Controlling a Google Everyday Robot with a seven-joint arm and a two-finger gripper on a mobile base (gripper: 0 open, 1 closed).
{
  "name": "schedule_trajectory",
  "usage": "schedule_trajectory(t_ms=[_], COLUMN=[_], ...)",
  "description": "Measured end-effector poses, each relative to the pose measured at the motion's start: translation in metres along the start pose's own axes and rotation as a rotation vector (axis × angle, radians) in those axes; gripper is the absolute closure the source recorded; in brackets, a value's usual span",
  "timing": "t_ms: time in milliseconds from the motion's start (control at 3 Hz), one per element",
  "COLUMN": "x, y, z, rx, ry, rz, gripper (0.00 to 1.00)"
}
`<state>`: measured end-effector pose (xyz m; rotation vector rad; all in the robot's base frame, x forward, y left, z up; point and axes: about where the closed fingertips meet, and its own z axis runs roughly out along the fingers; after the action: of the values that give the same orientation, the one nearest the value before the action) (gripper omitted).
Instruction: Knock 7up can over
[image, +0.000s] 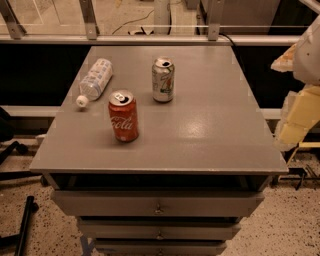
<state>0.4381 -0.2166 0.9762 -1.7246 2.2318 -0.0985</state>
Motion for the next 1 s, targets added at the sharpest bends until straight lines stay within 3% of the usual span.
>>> schedule_trajectory(t_ms=[667,1000], x=[0.003,-0.004], y=[-0.020,-0.058], z=[0.008,0.028], rx=[0.013,0.020], ry=[-0.036,-0.136], rz=[0.008,0.017], gripper=[0.00,0.00])
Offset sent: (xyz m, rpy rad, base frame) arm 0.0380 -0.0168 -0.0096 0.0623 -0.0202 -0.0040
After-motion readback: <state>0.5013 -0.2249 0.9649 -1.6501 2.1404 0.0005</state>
